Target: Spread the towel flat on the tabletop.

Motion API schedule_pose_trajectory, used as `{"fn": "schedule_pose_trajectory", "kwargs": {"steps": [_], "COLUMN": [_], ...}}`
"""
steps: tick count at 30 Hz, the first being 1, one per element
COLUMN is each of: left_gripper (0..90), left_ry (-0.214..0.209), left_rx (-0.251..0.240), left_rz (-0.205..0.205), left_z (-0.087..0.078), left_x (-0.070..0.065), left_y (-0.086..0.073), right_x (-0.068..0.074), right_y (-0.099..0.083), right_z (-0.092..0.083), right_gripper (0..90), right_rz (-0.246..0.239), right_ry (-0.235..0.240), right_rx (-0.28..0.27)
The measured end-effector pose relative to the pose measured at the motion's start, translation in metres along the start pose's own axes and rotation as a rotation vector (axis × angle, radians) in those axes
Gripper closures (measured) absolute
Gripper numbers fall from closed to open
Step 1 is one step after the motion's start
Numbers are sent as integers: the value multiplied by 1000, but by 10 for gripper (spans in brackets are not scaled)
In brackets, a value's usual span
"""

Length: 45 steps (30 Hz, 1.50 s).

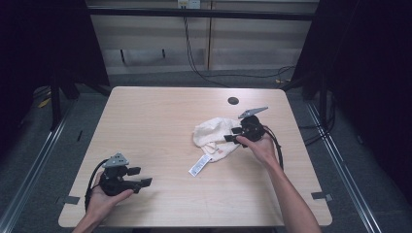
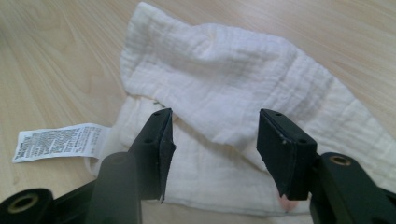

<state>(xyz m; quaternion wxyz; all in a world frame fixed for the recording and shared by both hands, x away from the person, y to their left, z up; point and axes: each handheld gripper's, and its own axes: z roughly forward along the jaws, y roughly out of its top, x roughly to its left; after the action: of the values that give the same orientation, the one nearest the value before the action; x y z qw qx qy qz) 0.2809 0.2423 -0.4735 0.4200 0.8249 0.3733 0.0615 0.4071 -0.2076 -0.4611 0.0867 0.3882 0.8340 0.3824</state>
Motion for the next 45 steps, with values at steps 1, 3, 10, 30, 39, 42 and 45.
{"fn": "schedule_pose_trajectory", "kwargs": {"steps": [1,3,10,30,39,42,45], "left_gripper": [328,326,355,362,360,360,352], "left_ry": [6,1,18,41,39,38,25], "left_rx": [-2,1,5,12,10,-3,-18], "left_rz": [-2,-6,-8,-6,-9,-8,-9], "left_z": [-1,-1,-1,1,2,1,0], "left_x": [1,1,2,2,2,2,1], "left_y": [0,0,0,-1,0,0,0], "right_x": [-3,-7,-10,0,-1,1,3], "right_y": [2,4,-1,-19,-24,-25,-27], "right_z": [0,1,24,41,35,35,34], "right_gripper": [453,438,383,532,814,825,826], "right_rz": [-5,14,20,-46,-33,-30,-34], "right_ry": [2,12,25,-124,-80,-53,-43], "right_rx": [-2,-18,43,42,35,29,24]}}
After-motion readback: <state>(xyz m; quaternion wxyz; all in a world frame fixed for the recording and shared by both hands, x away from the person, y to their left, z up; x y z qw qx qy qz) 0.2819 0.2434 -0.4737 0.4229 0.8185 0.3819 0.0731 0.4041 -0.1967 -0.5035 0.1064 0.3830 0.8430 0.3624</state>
